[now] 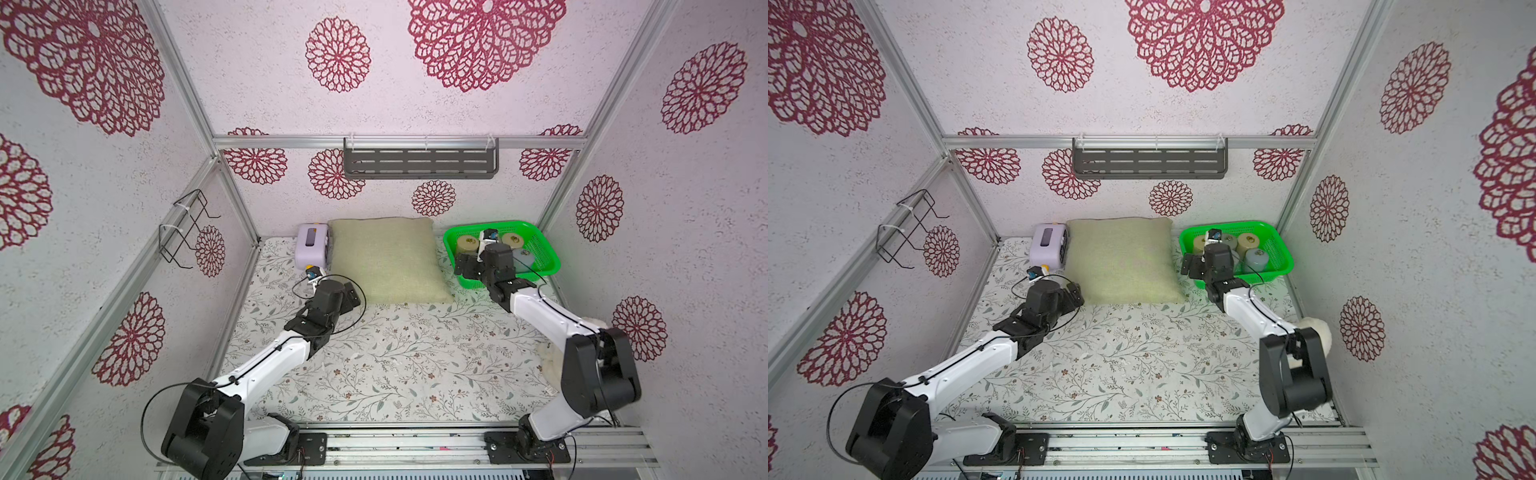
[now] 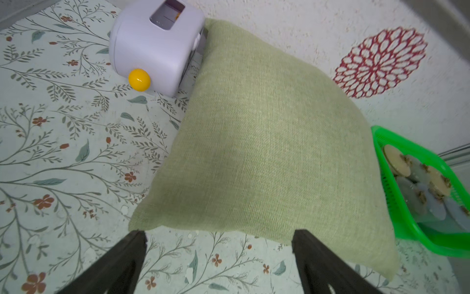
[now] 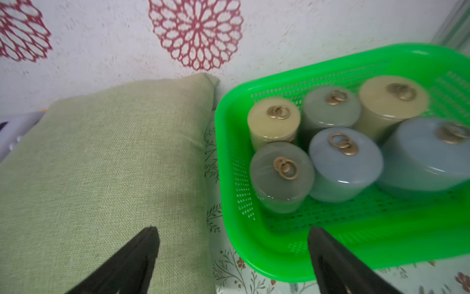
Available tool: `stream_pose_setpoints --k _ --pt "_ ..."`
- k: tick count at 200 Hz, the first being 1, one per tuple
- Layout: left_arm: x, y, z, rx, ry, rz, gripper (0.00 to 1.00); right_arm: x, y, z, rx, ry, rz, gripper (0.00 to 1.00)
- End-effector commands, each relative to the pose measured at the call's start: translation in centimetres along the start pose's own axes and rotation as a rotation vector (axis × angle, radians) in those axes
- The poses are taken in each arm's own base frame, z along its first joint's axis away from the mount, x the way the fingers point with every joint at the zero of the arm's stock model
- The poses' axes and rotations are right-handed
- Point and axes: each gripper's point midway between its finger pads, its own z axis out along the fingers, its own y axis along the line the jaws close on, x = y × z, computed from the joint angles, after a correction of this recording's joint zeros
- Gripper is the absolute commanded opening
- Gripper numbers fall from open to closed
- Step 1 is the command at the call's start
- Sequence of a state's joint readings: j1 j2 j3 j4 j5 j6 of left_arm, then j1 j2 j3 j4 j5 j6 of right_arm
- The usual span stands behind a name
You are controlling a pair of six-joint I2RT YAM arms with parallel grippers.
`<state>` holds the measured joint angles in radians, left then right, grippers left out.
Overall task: Take the tea canister out of the basket
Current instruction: Move the basket to the center of the board.
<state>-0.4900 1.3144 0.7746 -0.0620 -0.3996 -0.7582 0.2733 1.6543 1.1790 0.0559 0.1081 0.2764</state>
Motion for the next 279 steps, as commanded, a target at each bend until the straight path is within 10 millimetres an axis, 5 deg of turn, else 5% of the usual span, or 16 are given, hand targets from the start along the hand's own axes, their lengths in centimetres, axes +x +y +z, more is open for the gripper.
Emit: stream_pose_setpoints --k 1,17,96,134,174,214,279 --pt "0.1 -0.4 0.1 -0.049 -0.073 0.067 0.97 1.6 -0.1 2.4 0.037 0.125 -0.034 0.85" --pt "0.7 -0.8 0.3 -0.054 -0.079 0.102 0.97 1.9 0.1 4.5 0.044 0.159 -0.035 0.68" --pt "1.3 -3.8 -1.3 0.061 -0.067 0.131 0.97 2.8 -0.2 11.2 0.116 0.246 -0.066 0.53" --pt "1.2 -3.7 -1.3 0.054 -0.069 0.137 0.97 3.1 -0.1 12.5 0.119 0.256 -0.074 0.28" --pt "0.9 -3.5 -1.6 0.047 -0.075 0.143 0.97 3.3 0.2 10.6 0.105 0.242 -0.125 0.09" --pt "0.8 -3.7 -2.0 0.061 -0.077 0.134 0.97 4.1 -0.4 6.5 0.079 0.209 -0.182 0.08" --pt "0.7 -4.0 -2.6 0.086 -0.075 0.122 0.97 9.1 -2.3 0.4 0.059 0.222 -0.211 0.08"
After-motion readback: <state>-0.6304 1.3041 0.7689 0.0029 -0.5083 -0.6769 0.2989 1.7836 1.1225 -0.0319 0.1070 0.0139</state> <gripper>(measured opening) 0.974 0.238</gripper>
